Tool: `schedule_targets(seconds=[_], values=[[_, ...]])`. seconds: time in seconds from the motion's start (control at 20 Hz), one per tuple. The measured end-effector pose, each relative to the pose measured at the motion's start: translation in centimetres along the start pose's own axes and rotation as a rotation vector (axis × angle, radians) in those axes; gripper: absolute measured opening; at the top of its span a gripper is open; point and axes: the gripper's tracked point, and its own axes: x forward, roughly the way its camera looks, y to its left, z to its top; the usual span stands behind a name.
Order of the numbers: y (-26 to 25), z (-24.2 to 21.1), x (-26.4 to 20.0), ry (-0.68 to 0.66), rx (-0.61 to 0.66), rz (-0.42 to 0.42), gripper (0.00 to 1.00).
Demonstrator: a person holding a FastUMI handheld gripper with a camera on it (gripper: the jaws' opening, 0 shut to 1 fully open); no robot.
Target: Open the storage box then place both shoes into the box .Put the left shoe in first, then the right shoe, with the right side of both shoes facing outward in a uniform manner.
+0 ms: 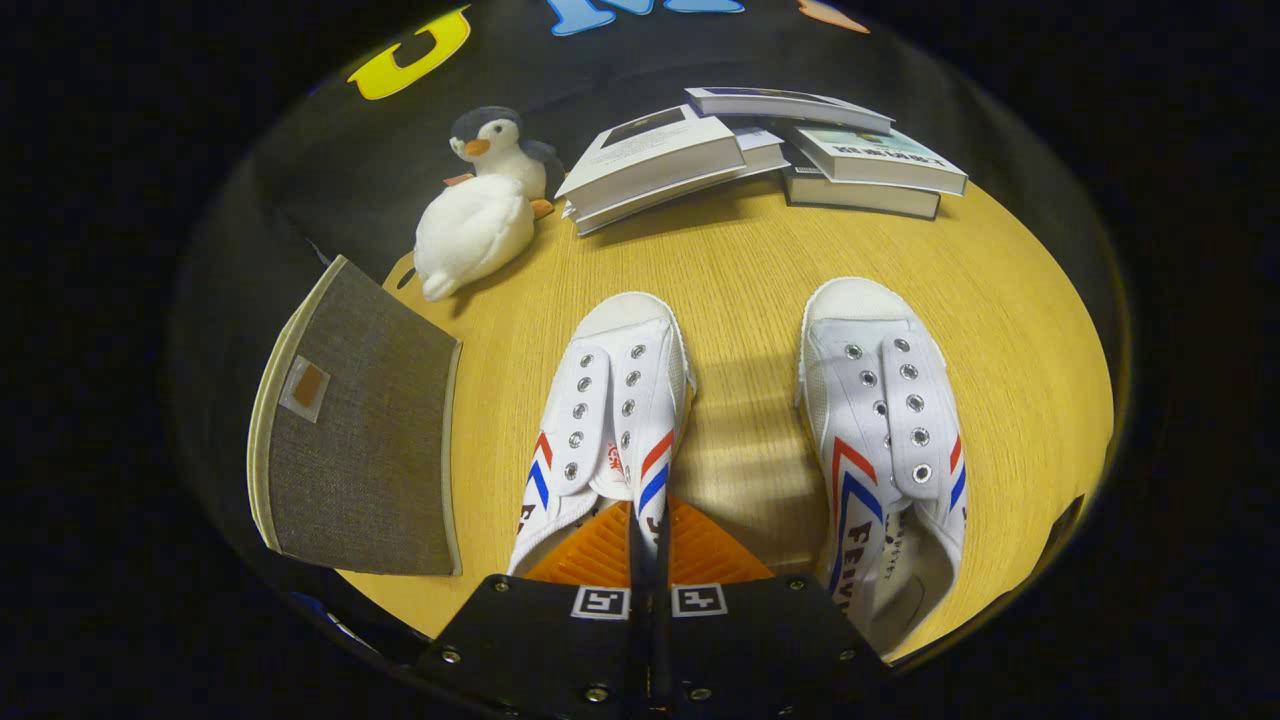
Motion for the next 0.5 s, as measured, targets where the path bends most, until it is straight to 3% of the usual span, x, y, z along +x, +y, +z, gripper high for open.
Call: schedule_targets(seconds=[0.5], values=[[6.3,3.4,-4.8,-0.074,-0.037,0.080,0.01]])
